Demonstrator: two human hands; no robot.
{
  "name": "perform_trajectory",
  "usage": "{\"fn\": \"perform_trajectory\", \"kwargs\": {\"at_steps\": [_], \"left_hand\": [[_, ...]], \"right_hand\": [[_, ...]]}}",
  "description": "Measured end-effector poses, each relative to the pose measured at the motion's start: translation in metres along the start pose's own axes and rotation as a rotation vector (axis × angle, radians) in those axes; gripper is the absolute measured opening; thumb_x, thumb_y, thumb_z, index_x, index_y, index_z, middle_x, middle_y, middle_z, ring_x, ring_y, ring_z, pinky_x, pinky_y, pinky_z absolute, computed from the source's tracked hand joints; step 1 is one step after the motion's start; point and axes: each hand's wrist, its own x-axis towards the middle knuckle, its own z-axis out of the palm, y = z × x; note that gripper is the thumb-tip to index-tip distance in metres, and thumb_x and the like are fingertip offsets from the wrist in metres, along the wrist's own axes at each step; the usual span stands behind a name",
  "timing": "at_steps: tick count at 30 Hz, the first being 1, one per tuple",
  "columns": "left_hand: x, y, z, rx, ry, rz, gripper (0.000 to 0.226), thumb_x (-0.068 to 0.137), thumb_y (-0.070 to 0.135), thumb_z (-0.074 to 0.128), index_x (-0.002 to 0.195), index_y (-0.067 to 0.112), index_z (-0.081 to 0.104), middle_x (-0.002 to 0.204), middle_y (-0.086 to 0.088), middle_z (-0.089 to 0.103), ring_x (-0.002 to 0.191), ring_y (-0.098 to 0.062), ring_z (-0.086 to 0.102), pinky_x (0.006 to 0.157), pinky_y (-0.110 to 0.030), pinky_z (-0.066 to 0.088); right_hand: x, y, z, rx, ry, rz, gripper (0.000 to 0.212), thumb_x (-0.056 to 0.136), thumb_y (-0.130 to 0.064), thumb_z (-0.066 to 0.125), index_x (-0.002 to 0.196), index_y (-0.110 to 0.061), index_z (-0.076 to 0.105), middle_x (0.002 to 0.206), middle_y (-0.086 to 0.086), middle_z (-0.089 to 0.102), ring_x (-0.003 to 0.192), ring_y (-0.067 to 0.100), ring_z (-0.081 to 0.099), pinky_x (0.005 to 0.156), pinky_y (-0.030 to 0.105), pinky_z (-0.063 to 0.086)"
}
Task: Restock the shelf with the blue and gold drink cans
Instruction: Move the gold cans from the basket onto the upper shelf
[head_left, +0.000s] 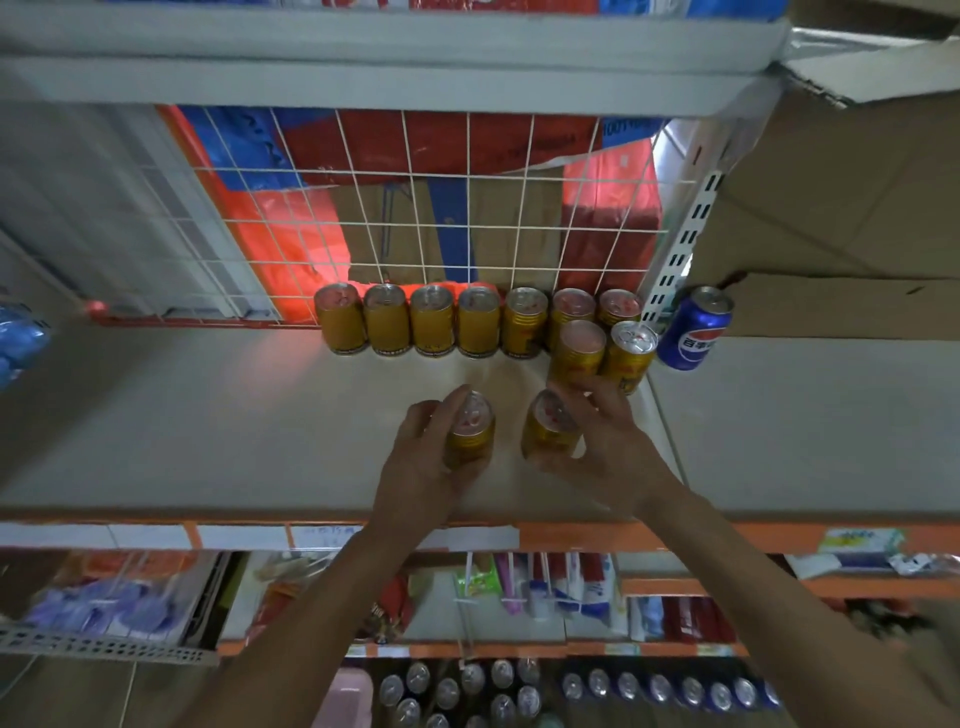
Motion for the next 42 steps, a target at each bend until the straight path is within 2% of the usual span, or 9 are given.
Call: {"fn": "perform_trajectory", "kwargs": {"at_steps": [3, 6, 9, 12, 16, 24, 31, 34, 42], "left_hand": [[0.006, 0.001, 0.001, 0.046, -0.016, 0.013, 0.082, 0.080, 0.026, 0.082, 0.150, 0.032, 0.039, 0.133, -0.003, 0.047, 0.121, -0.024, 0.052, 0.093, -0.039, 0.053], [0.011, 0.004, 0.001, 0.040, -0.022, 0.040, 0.077, 0.082, 0.015, 0.079, 0.149, 0.028, 0.043, 0.139, -0.003, 0.047, 0.124, -0.024, 0.052, 0.093, -0.033, 0.049], [0.017, 0.007, 0.005, 0.070, 0.001, 0.087, 0.074, 0.080, 0.010, 0.079, 0.145, 0.024, 0.047, 0.143, -0.007, 0.044, 0.124, -0.028, 0.051, 0.090, -0.031, 0.049], [0.023, 0.007, 0.012, 0.150, 0.039, 0.158, 0.075, 0.075, 0.008, 0.084, 0.141, 0.020, 0.051, 0.139, -0.012, 0.041, 0.120, -0.034, 0.051, 0.084, -0.038, 0.055], [0.031, 0.000, 0.017, 0.188, 0.049, 0.198, 0.075, 0.075, 0.006, 0.083, 0.142, 0.018, 0.051, 0.141, -0.006, 0.035, 0.121, -0.036, 0.050, 0.083, -0.044, 0.058], [0.067, 0.001, 0.023, 0.174, 0.026, 0.145, 0.073, 0.080, 0.007, 0.079, 0.146, 0.021, 0.049, 0.152, -0.007, 0.039, 0.129, -0.033, 0.051, 0.091, -0.042, 0.055], [0.093, -0.006, 0.025, 0.176, 0.014, 0.106, 0.072, 0.084, 0.009, 0.075, 0.148, 0.022, 0.045, 0.150, -0.011, 0.039, 0.126, -0.034, 0.052, 0.092, -0.043, 0.054], [0.100, -0.009, 0.026, 0.175, 0.028, 0.094, 0.073, 0.083, 0.011, 0.076, 0.148, 0.023, 0.045, 0.148, -0.010, 0.041, 0.125, -0.033, 0.052, 0.090, -0.043, 0.055], [0.110, -0.013, 0.025, 0.164, 0.022, 0.095, 0.073, 0.083, 0.014, 0.077, 0.148, 0.024, 0.046, 0.150, -0.008, 0.040, 0.129, -0.030, 0.049, 0.093, -0.039, 0.052]], "right_hand": [[0.006, 0.000, 0.003, -0.128, 0.021, -0.046, 0.080, 0.072, -0.016, 0.085, 0.143, -0.010, 0.050, 0.141, 0.012, 0.046, 0.126, 0.038, 0.050, 0.092, 0.052, 0.055], [0.008, 0.003, 0.003, -0.176, 0.000, -0.140, 0.080, 0.073, -0.005, 0.084, 0.145, -0.010, 0.048, 0.142, 0.011, 0.047, 0.125, 0.035, 0.052, 0.090, 0.046, 0.057], [0.009, 0.002, 0.005, -0.237, -0.006, -0.190, 0.079, 0.076, -0.006, 0.082, 0.146, -0.012, 0.047, 0.150, 0.009, 0.045, 0.132, 0.033, 0.048, 0.091, 0.041, 0.055], [0.014, 0.001, 0.006, -0.367, 0.007, -0.231, 0.078, 0.073, -0.013, 0.084, 0.144, -0.011, 0.051, 0.151, 0.010, 0.046, 0.136, 0.032, 0.045, 0.100, 0.043, 0.051], [0.016, 0.003, 0.009, -0.451, 0.021, -0.248, 0.081, 0.070, -0.013, 0.084, 0.143, -0.009, 0.051, 0.149, 0.013, 0.048, 0.132, 0.034, 0.046, 0.104, 0.041, 0.047], [0.049, 0.002, 0.016, -0.541, 0.090, -0.246, 0.075, 0.066, 0.003, 0.072, 0.139, -0.001, 0.054, 0.135, 0.017, 0.055, 0.125, 0.035, 0.051, 0.106, 0.040, 0.044], [0.080, 0.002, 0.017, -0.647, 0.075, -0.211, 0.070, 0.067, -0.003, 0.069, 0.135, 0.000, 0.054, 0.123, 0.018, 0.059, 0.112, 0.037, 0.053, 0.108, 0.047, 0.040], [0.090, 0.000, 0.020, -0.674, 0.062, -0.171, 0.072, 0.064, -0.004, 0.069, 0.135, 0.000, 0.054, 0.121, 0.017, 0.058, 0.109, 0.036, 0.053, 0.108, 0.046, 0.038], [0.097, -0.002, 0.022, -0.675, 0.041, -0.114, 0.079, 0.061, -0.006, 0.072, 0.137, -0.003, 0.052, 0.123, 0.016, 0.056, 0.111, 0.035, 0.052, 0.103, 0.046, 0.040]]}}
